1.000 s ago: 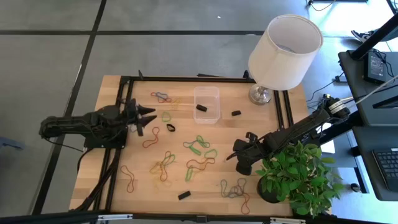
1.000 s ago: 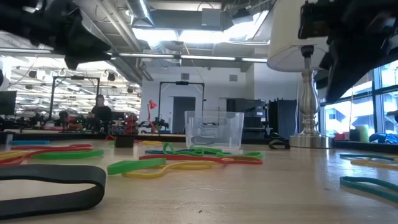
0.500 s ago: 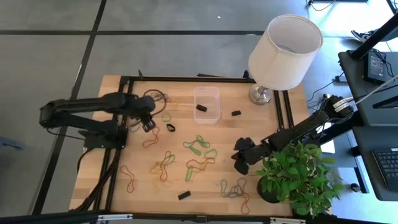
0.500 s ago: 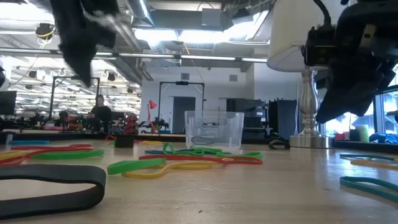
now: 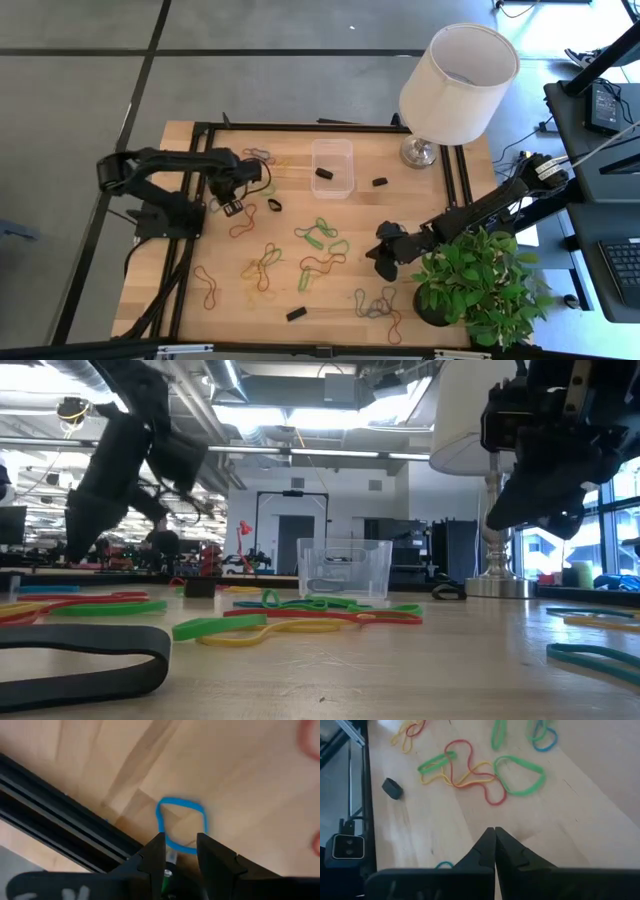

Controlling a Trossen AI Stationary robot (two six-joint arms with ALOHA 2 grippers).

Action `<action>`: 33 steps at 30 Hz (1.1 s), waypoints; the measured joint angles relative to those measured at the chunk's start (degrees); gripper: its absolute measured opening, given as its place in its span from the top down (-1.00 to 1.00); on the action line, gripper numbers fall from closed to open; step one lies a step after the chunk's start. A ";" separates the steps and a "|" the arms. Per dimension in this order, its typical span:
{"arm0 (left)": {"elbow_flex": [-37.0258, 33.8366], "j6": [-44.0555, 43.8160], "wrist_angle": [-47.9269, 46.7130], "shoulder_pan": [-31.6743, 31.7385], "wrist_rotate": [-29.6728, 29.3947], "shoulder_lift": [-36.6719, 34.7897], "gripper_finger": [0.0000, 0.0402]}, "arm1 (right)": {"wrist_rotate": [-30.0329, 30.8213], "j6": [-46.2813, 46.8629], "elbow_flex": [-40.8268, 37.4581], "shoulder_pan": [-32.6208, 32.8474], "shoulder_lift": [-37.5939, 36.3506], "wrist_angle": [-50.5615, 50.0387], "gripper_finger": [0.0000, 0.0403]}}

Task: Pick and place rubber bands into bin
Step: Put the blue rubber band into the transparent bin

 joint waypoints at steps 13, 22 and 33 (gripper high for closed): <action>-0.85 1.59 1.95 11.64 0.73 8.76 0.48 | 2.43 -0.09 0.00 -0.02 0.02 2.90 0.99; -0.74 2.54 3.85 14.15 3.83 15.82 0.49 | 2.91 -0.09 0.00 -0.04 0.02 3.11 0.99; -0.39 1.00 3.97 12.86 5.64 17.55 0.97 | 2.91 -0.61 0.00 -0.04 0.02 3.21 0.99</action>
